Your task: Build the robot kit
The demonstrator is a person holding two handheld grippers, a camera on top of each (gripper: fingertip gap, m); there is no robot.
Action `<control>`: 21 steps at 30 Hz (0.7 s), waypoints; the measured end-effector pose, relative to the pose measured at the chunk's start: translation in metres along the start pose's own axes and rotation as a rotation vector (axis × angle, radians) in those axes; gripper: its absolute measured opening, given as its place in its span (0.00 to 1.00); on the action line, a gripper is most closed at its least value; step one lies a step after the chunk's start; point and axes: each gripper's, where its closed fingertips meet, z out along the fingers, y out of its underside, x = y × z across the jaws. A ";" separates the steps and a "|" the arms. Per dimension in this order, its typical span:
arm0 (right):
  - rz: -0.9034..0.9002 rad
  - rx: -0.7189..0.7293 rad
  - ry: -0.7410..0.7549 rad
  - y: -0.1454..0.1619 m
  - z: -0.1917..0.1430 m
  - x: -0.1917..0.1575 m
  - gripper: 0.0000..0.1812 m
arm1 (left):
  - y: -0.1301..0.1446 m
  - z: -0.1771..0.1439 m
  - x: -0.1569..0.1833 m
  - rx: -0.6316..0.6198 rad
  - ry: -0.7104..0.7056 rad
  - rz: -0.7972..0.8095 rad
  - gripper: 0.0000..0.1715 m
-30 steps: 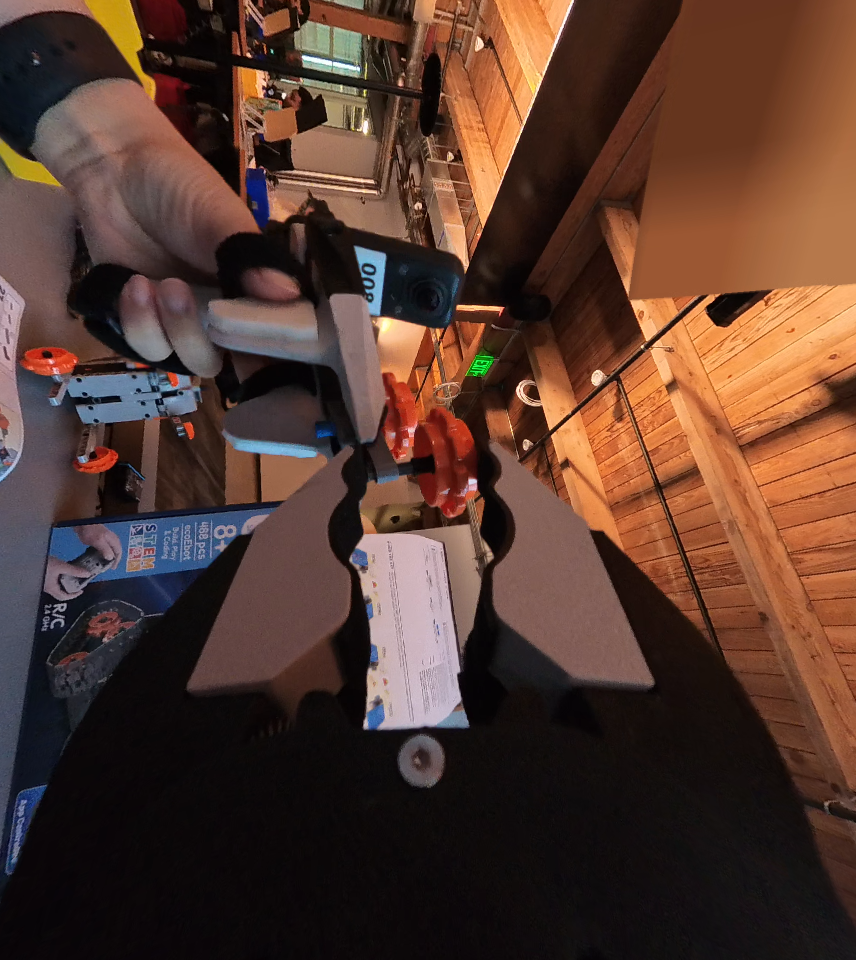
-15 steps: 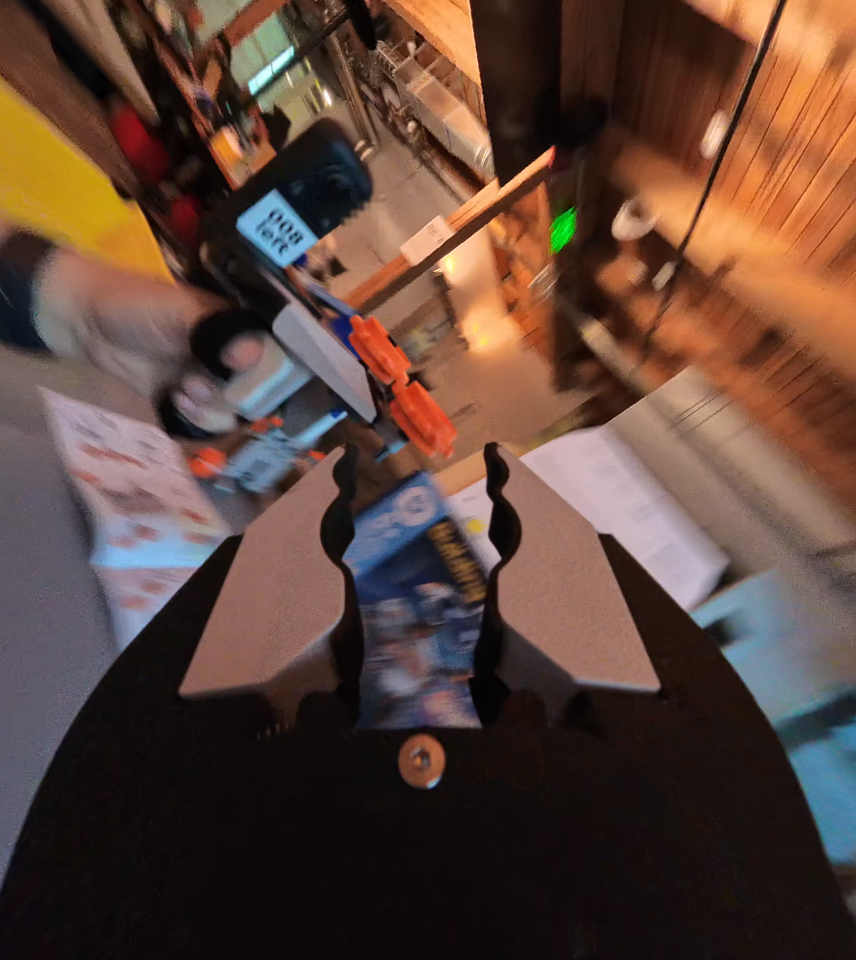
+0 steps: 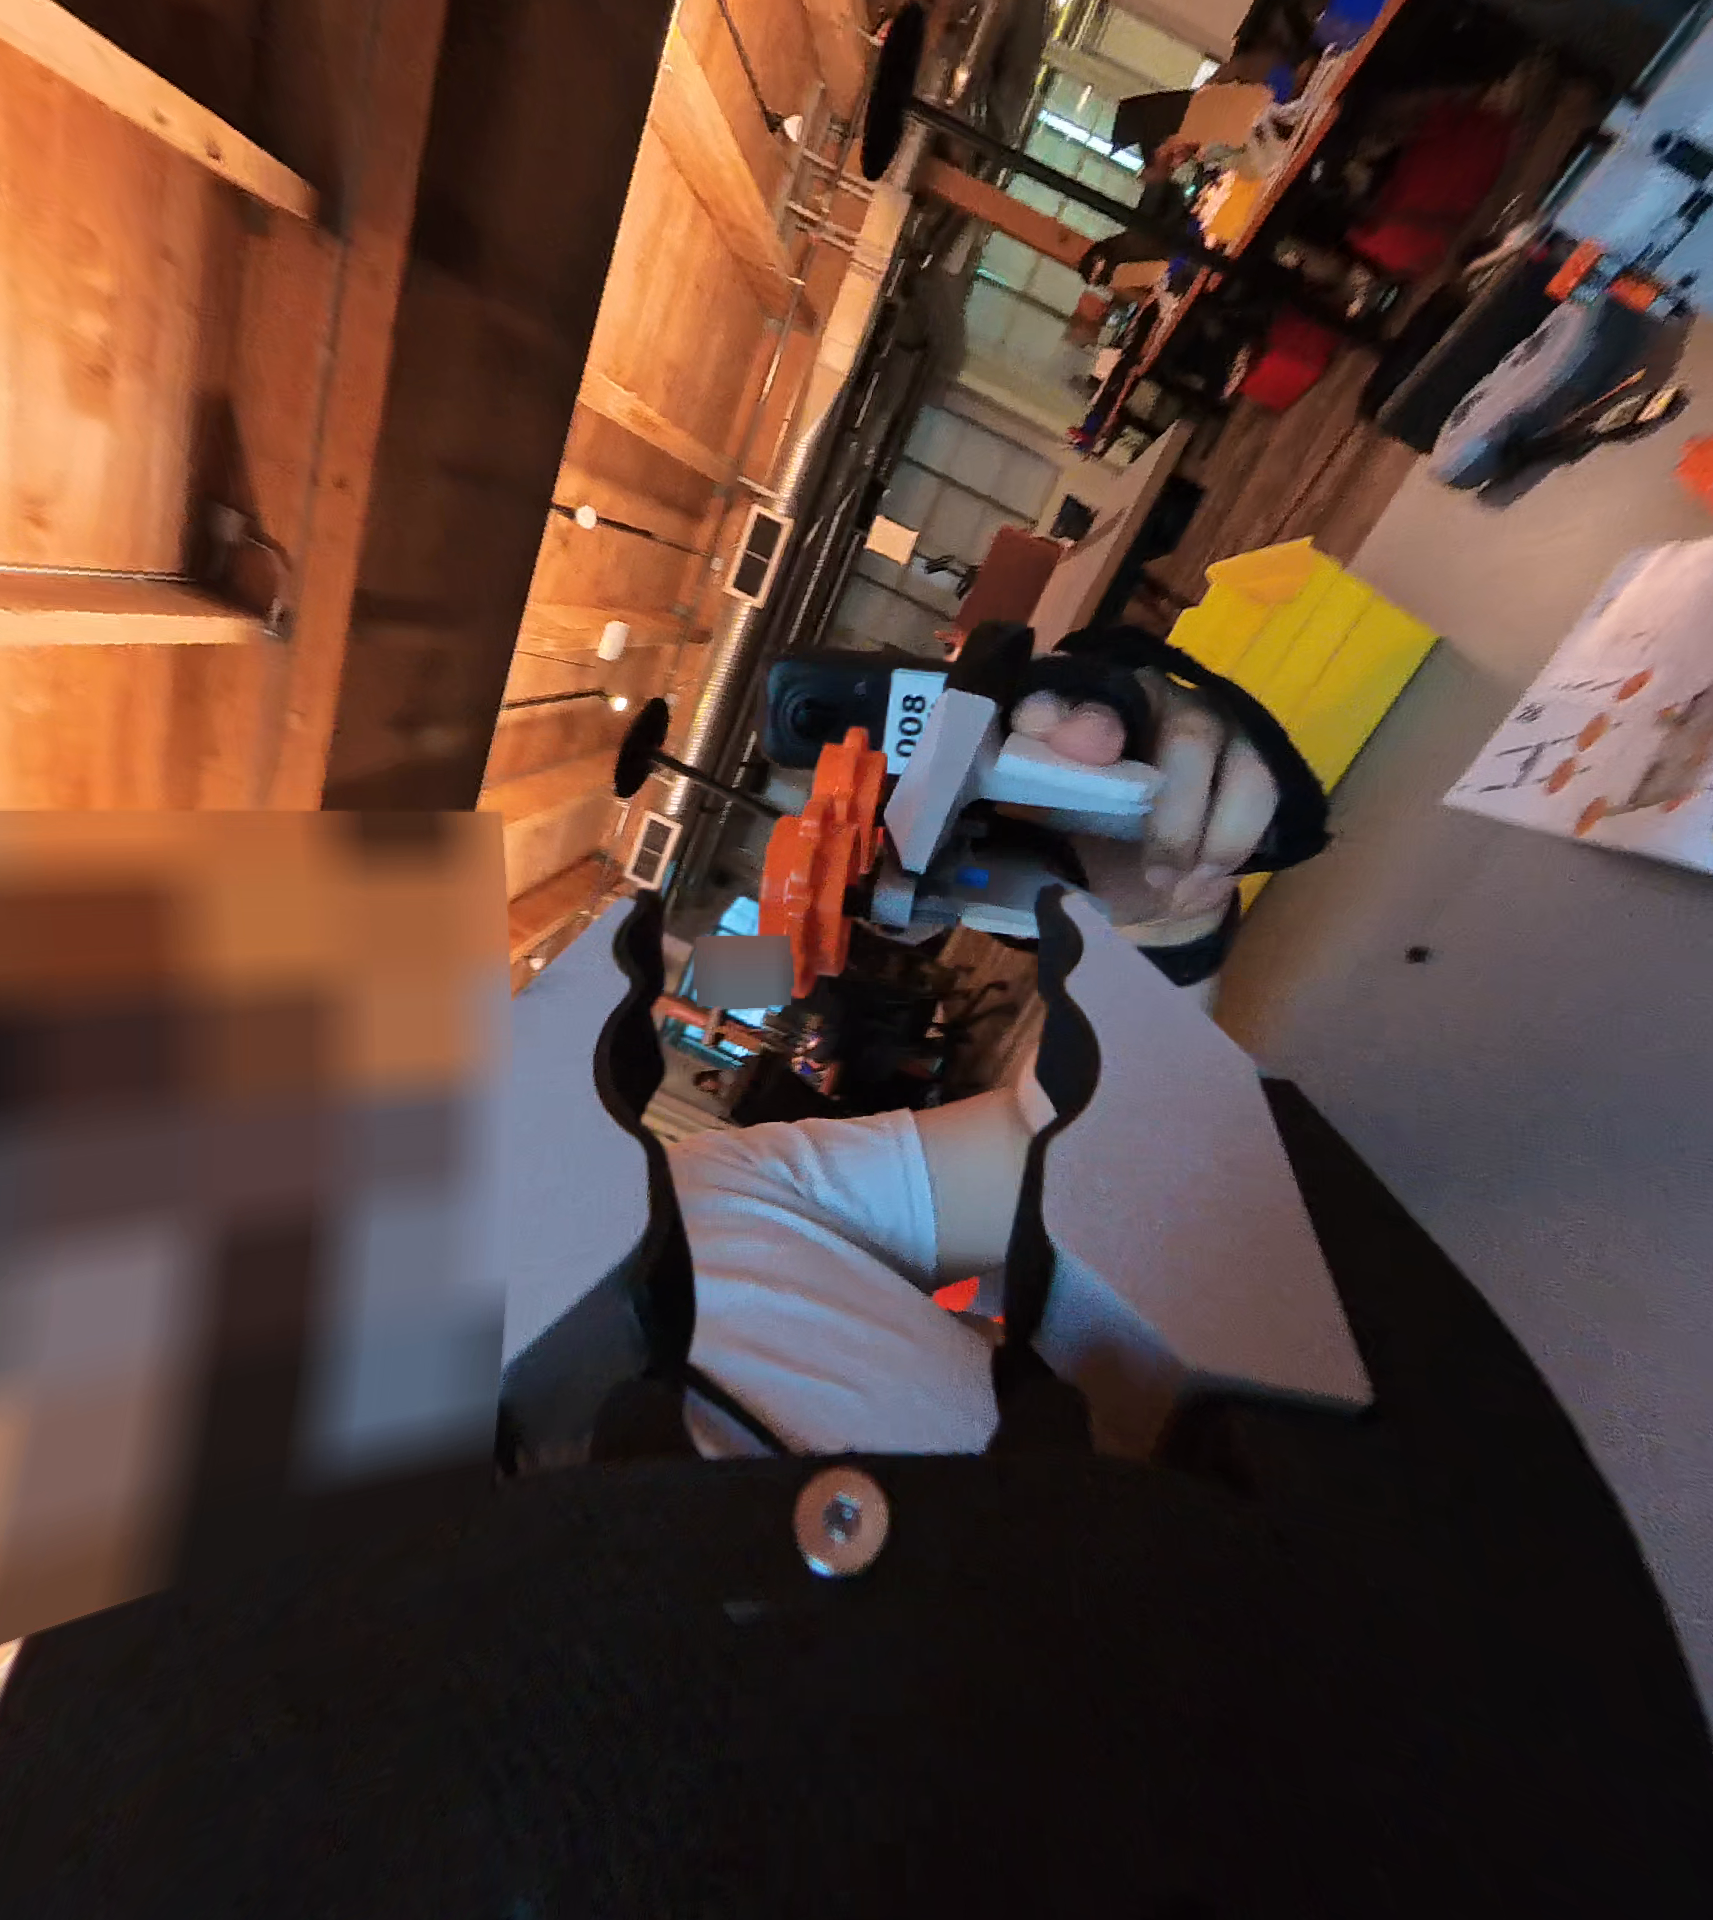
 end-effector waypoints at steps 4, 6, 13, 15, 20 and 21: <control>0.057 -0.002 -0.071 0.006 -0.005 0.006 0.31 | 0.011 0.006 0.000 -0.008 0.026 -0.082 0.05; 0.101 0.014 -0.094 0.007 -0.011 0.013 0.26 | 0.025 0.009 0.001 -0.029 0.055 -0.150 0.05; 0.324 0.100 -0.087 0.007 -0.035 0.063 0.21 | 0.078 0.016 -0.001 -0.152 0.105 -0.387 0.05; 0.344 0.106 -0.088 0.009 -0.040 0.071 0.21 | 0.088 0.018 0.000 -0.192 0.110 -0.405 0.05; 0.320 0.128 -0.100 0.009 -0.046 0.082 0.21 | 0.103 0.017 0.001 -0.242 0.113 -0.442 0.07; 0.315 0.133 -0.100 0.009 -0.048 0.084 0.21 | 0.105 0.015 0.001 -0.247 0.119 -0.482 0.21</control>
